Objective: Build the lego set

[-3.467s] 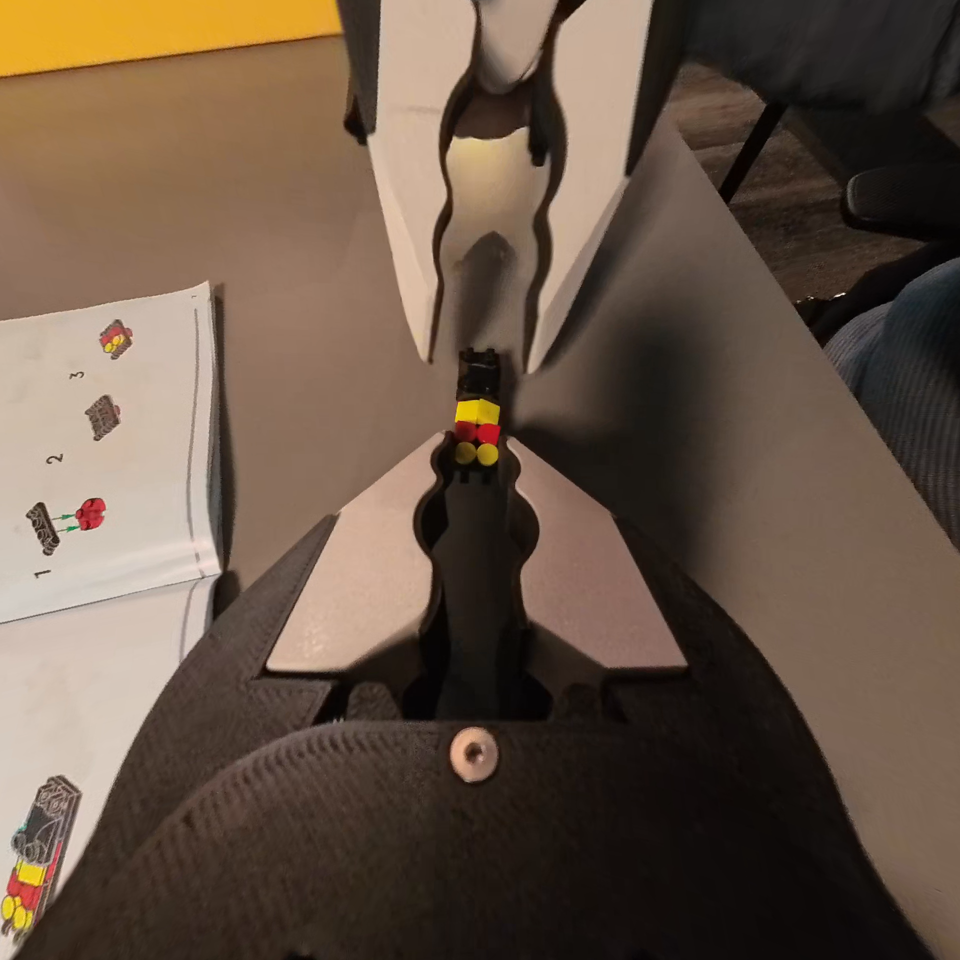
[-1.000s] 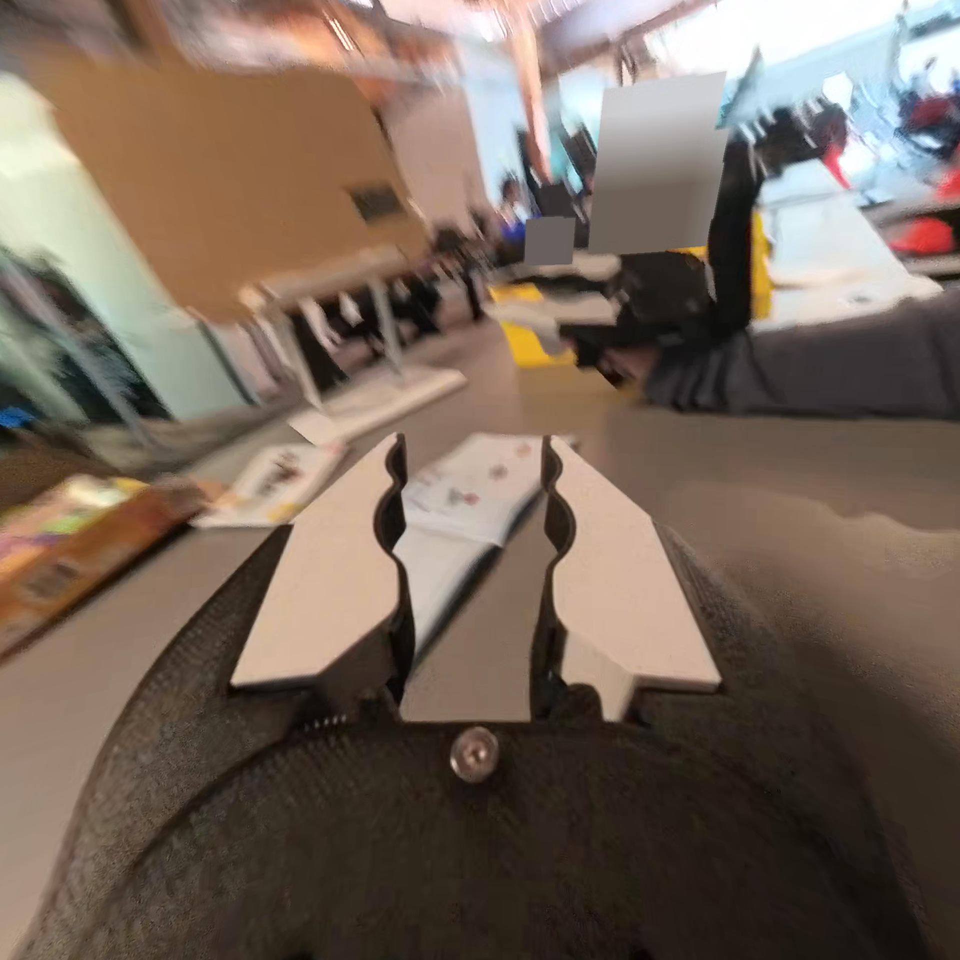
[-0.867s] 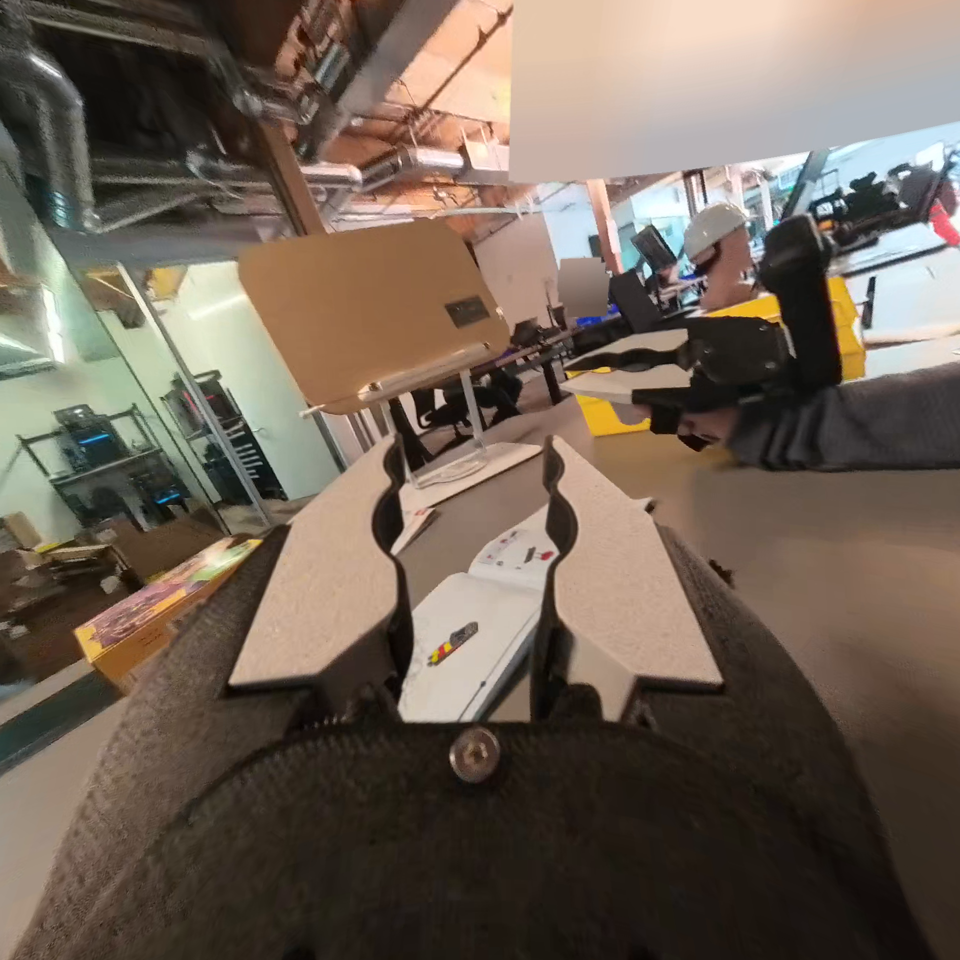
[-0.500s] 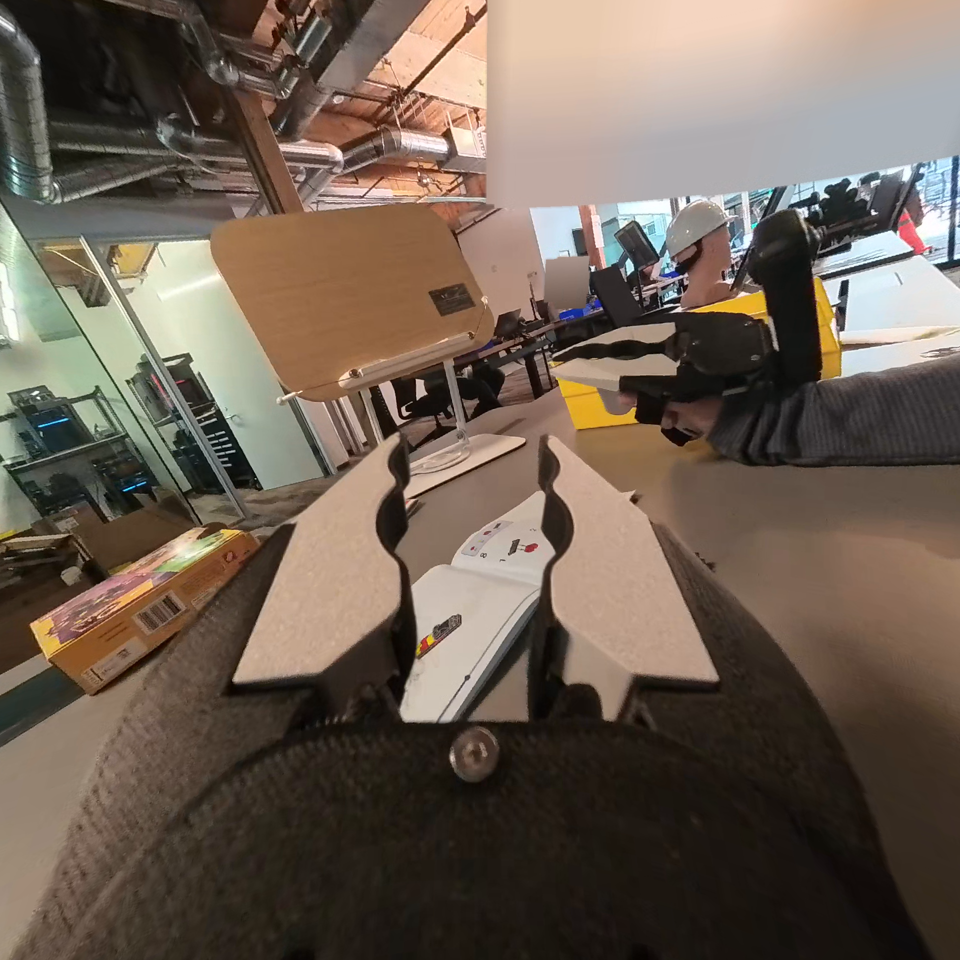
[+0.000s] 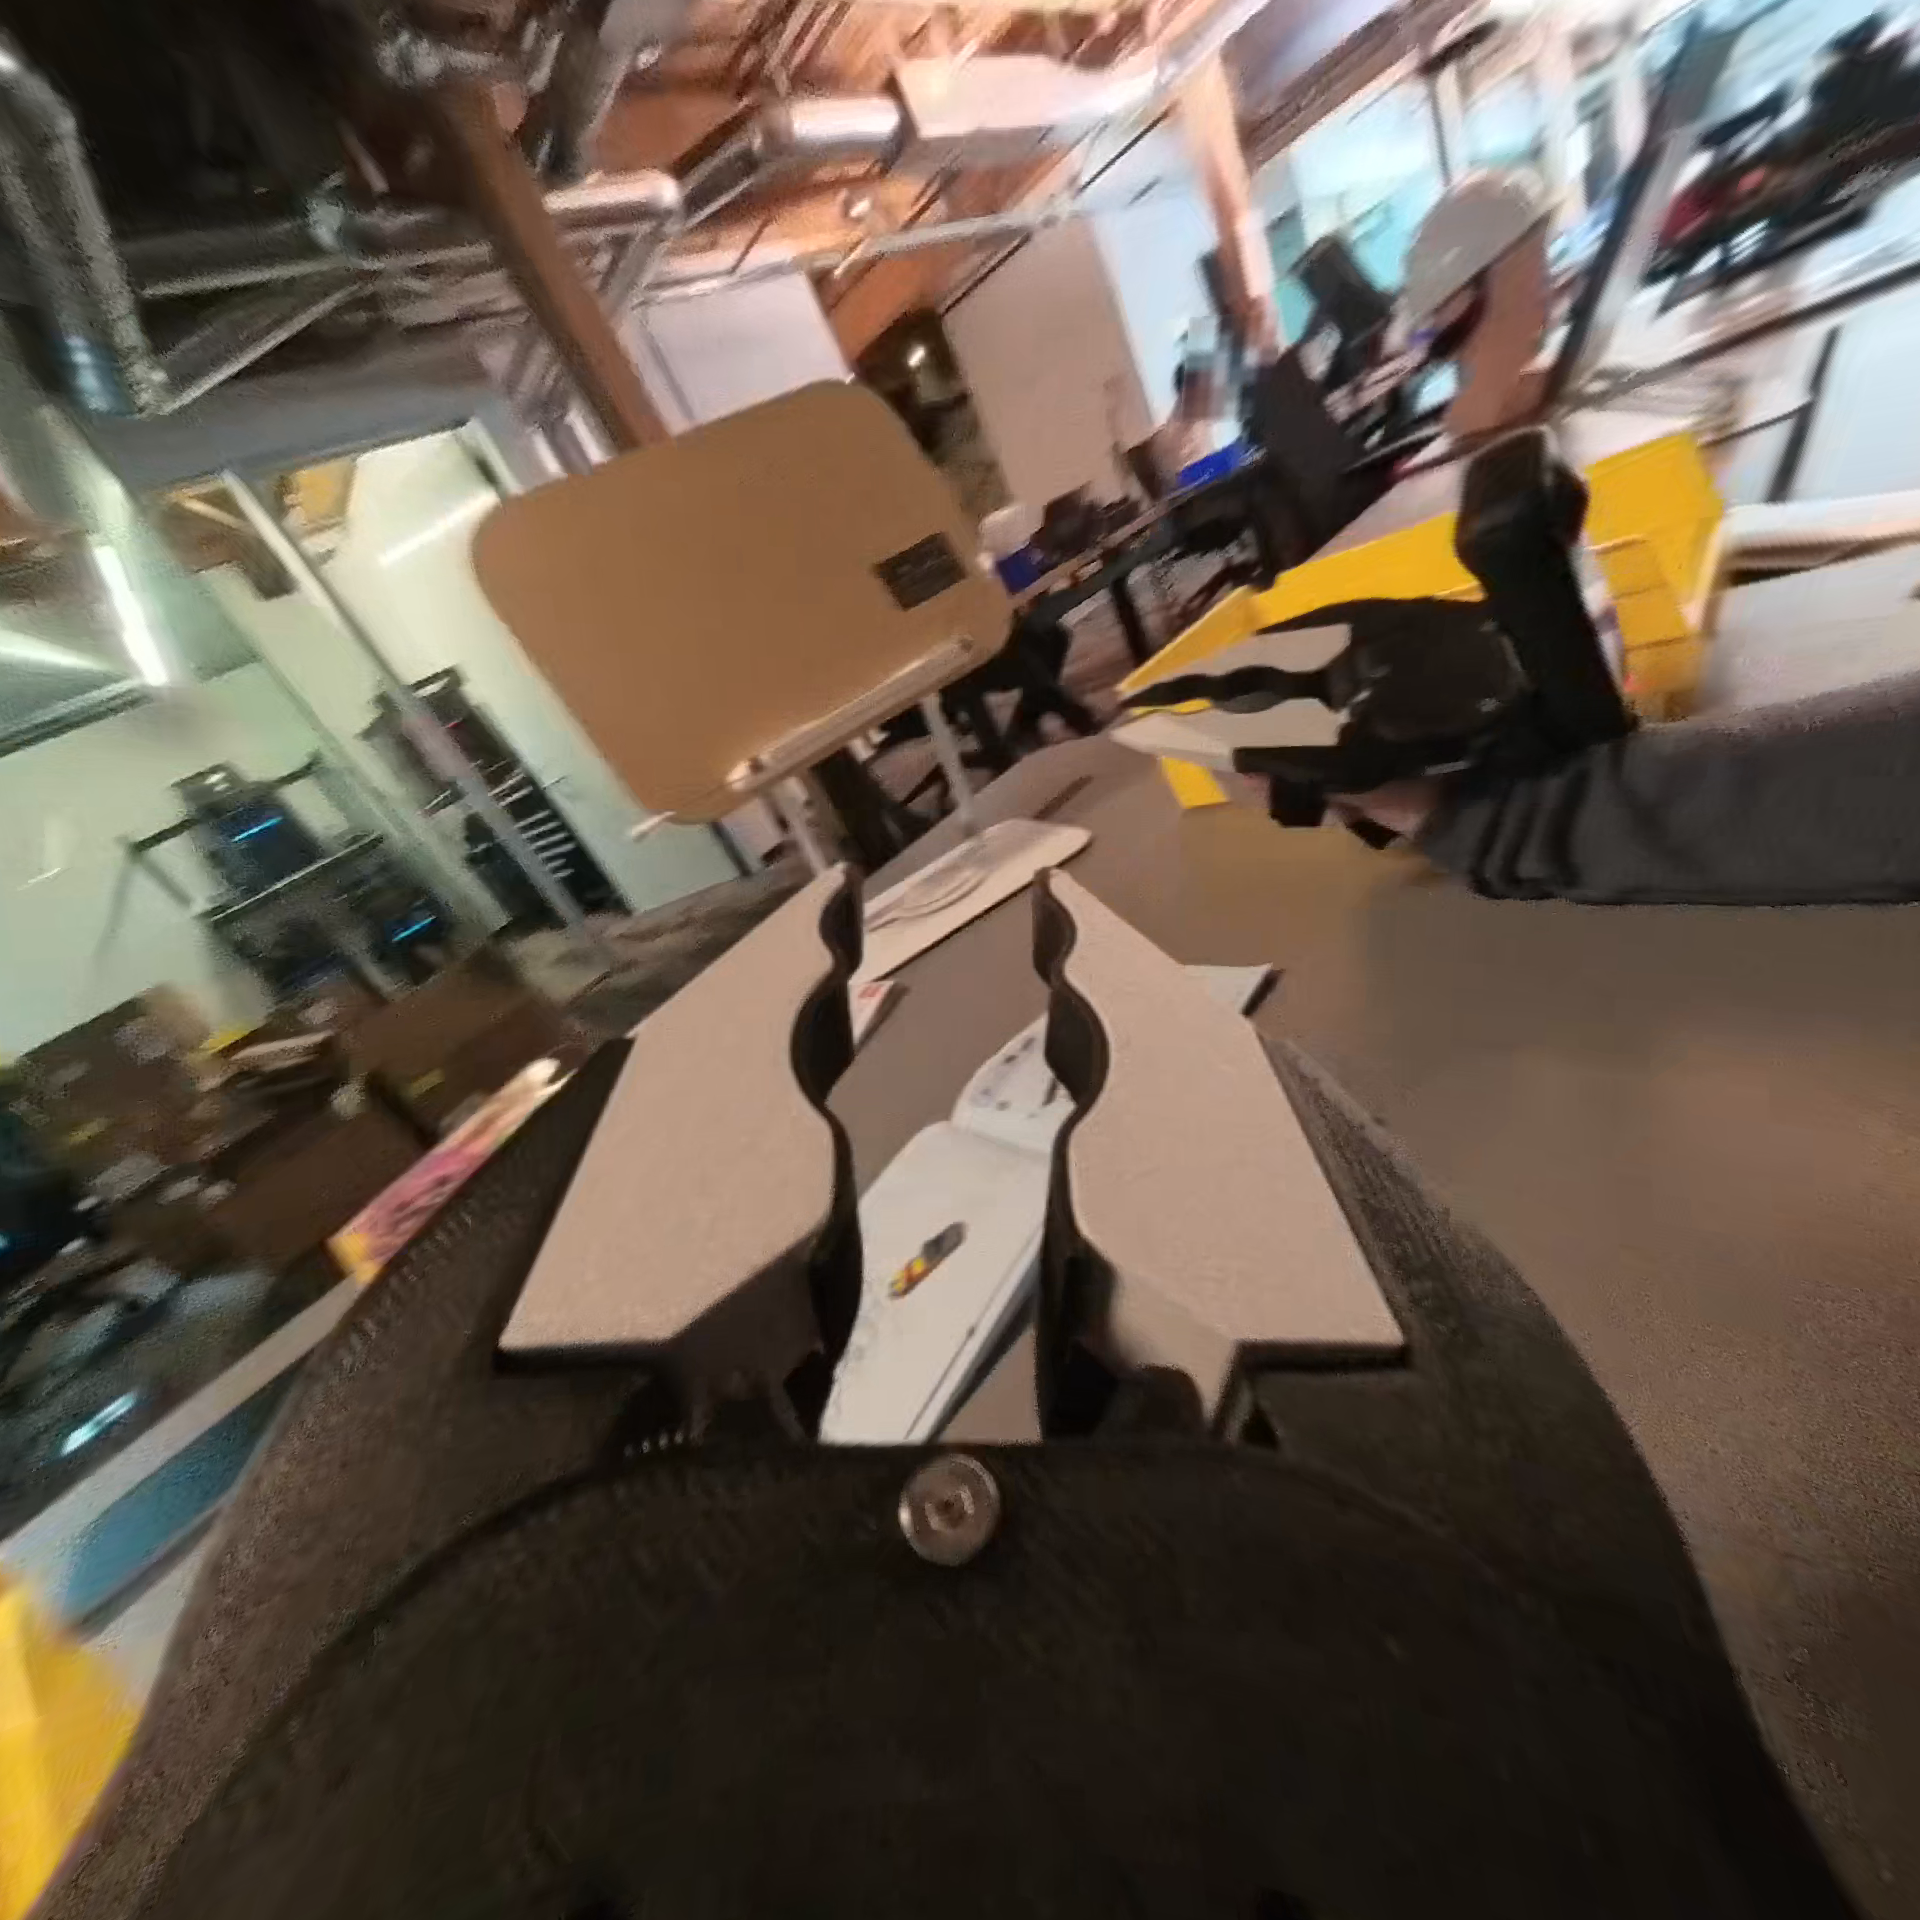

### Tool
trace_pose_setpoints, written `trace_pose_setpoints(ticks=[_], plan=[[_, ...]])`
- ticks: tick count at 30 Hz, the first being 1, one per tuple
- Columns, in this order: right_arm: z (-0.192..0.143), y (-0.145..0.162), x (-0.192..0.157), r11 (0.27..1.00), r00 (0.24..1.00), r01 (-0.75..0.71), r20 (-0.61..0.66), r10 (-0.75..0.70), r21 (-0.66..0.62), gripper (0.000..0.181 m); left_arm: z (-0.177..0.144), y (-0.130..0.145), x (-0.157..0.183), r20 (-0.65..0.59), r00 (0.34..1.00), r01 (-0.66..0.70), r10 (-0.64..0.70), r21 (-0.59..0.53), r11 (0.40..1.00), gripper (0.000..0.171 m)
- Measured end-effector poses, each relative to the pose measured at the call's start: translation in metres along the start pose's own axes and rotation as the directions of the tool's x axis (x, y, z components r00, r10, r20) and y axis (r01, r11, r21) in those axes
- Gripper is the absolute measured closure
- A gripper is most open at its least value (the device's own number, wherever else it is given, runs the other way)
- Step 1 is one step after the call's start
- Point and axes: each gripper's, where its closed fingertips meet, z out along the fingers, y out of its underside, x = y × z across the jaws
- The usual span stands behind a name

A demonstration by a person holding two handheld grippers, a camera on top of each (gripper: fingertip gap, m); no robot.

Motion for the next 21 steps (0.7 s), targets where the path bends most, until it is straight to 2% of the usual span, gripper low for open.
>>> trace_pose_setpoints(ticks=[3,5,8,10,12,14,18,21], plan=[[0.001,0.003,0.003,1.000,1.000,-0.001,-0.021,0.001,-0.016,0.168,-0.040,-0.031,-0.036,0.112,0.992,0.061,-0.063,0.020,0.998,0.136],[0.003,0.005,0.004,1.000,1.000,-0.009,-0.030,0.008,-0.027,0.168,-0.072,-0.036,-0.077,0.220,0.966,0.132,-0.133,0.022,0.991,0.137],[0.003,0.007,0.008,0.999,0.998,-0.025,-0.053,0.023,-0.038,0.164,-0.115,-0.011,-0.148,0.371,0.897,0.283,-0.238,-0.070,0.957,0.135],[0.004,0.009,0.011,0.998,0.997,-0.036,-0.066,0.033,-0.045,0.162,-0.133,0.019,-0.175,0.384,0.870,0.407,-0.309,-0.205,0.890,0.133],[0.004,0.011,0.014,0.997,0.996,-0.047,-0.080,0.043,-0.053,0.161,-0.150,0.057,-0.189,0.403,0.871,0.446,-0.279,-0.412,0.795,0.145],[0.004,0.013,0.016,0.996,0.995,-0.059,-0.089,0.053,-0.061,0.161,-0.168,0.089,-0.194,0.413,0.873,0.471,-0.258,-0.581,0.664,0.149],[0.004,0.014,0.018,0.996,0.994,-0.063,-0.098,0.056,-0.069,0.161,-0.191,0.132,-0.188,0.387,0.883,0.467,-0.266,-0.783,0.410,0.157],[0.005,0.015,0.016,0.996,0.995,-0.047,-0.093,0.040,-0.075,0.161,-0.209,0.164,-0.183,0.351,0.901,0.403,-0.255,-0.895,0.191,0.155]])
